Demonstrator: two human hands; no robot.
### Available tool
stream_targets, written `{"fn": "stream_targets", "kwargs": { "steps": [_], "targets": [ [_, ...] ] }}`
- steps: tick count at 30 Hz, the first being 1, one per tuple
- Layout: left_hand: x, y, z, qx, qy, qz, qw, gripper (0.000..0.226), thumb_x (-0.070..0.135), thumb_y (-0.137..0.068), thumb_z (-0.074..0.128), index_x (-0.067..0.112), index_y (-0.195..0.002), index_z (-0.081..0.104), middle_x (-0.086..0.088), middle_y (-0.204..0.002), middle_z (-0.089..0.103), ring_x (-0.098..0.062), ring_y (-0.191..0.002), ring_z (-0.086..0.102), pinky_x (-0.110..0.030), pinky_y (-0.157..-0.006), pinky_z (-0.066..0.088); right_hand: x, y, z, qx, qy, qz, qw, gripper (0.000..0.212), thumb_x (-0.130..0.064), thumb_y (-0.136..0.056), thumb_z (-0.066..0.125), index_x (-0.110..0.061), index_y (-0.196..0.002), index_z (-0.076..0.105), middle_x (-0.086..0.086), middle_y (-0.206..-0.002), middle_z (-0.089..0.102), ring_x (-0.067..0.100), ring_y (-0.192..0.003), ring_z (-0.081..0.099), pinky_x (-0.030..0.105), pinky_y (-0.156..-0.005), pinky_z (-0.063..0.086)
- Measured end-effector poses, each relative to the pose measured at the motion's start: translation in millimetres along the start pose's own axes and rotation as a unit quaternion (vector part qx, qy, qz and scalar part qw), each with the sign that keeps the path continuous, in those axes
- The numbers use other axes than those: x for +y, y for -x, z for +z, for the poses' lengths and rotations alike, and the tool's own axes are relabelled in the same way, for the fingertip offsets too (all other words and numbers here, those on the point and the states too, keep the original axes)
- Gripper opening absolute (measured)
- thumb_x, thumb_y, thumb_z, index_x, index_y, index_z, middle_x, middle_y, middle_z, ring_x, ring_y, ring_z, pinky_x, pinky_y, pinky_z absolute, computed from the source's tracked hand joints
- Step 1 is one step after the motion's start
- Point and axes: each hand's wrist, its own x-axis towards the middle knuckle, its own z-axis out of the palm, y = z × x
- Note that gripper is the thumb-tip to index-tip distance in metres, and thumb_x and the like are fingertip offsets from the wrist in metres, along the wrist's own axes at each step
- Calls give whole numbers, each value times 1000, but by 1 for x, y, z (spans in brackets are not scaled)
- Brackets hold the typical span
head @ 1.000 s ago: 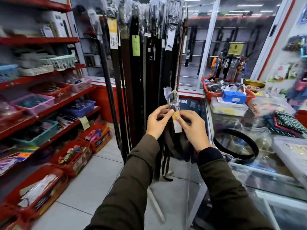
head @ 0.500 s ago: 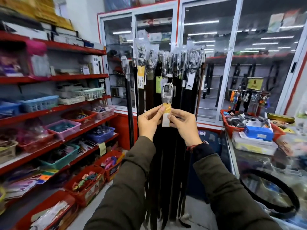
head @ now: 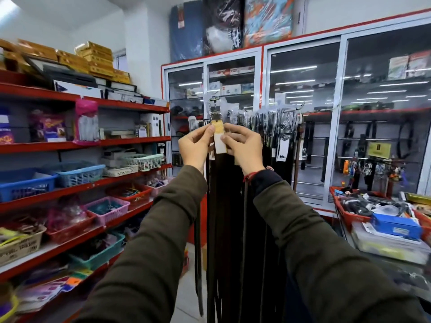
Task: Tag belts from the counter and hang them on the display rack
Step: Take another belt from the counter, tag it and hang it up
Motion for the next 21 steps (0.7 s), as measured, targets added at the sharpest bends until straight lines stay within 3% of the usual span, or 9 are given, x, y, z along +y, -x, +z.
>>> {"fn": "stream_targets", "kwargs": {
  "steps": [3,7,15,18,21],
  "targets": [
    [2,-14,-2,-1,-14,-22,1000,25,11,-91,72,-1,-112,73,-15,-96,75,-15,-75,71,-22,-63,61,-4,-10,6,-13,-4,22,1000,35,1,-84,71,-8,-117,70,20,-101,77,30,-99,74,47,-87,61],
    [0,-23,-6,7,-15,-63,998,26,10,-90,72,-3,-113,72,-8,-84,73,-6,-59,70,-17,-53,56,0,-17,11,-23,16,58,998,34,0,-84,71,-6,-117,71,21,-103,76,32,-99,74,51,-87,61],
    [0,-35,4,22,23,-85,996,22,3,-91,69,-6,-111,71,-10,-79,70,-5,-49,68,-16,-48,54,-3,-34,15,-11,53,51,997,31,-4,-83,72,-9,-114,72,16,-98,78,26,-94,75,46,-82,63],
    [-7,-39,5,31,0,-100,995,23,6,-89,72,-3,-110,73,-15,-86,73,-16,-62,70,-20,-51,57,2,-39,14,-14,69,68,995,32,-2,-81,72,-8,-113,72,17,-98,77,27,-93,75,47,-82,63],
    [-23,-39,4,29,-79,-90,992,22,11,-89,73,3,-109,75,-18,-99,76,-28,-85,75,-34,-71,64,16,-37,8,-24,110,70,991,39,-4,-77,69,-13,-115,73,12,-99,78,25,-95,73,48,-91,59]
  ]
}}
